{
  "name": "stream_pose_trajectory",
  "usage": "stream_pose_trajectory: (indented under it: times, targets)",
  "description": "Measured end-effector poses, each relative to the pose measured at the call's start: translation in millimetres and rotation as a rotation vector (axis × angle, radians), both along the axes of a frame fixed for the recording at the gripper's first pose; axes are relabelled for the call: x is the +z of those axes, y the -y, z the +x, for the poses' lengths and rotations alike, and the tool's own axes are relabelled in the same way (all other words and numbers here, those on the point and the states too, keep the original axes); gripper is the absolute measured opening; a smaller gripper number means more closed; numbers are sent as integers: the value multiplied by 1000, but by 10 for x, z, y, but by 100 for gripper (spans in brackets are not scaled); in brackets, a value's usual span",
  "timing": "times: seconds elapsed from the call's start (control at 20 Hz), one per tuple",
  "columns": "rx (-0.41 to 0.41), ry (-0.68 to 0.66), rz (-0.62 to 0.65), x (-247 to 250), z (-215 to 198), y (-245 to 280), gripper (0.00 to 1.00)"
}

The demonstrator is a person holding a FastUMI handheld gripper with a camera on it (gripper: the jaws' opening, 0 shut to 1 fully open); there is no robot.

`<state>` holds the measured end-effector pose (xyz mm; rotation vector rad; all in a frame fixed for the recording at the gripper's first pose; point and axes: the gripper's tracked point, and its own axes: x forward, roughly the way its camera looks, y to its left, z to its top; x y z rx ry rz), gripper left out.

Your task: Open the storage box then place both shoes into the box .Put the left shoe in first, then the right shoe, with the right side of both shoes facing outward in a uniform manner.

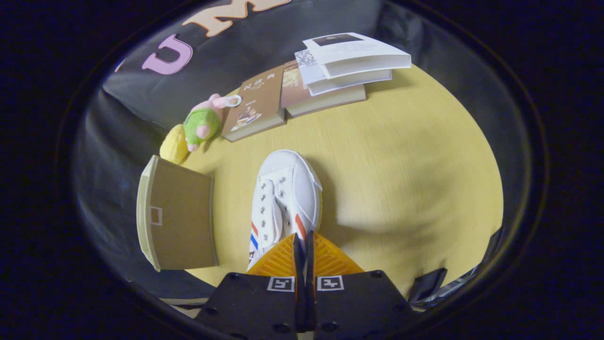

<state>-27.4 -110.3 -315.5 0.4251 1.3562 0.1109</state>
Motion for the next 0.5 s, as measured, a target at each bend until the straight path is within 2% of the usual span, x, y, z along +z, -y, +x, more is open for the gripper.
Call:
stream_pose_trajectory:
  times: [0.5]
  targets:
    - [2, 66, 160, 682, 155, -748, 4]
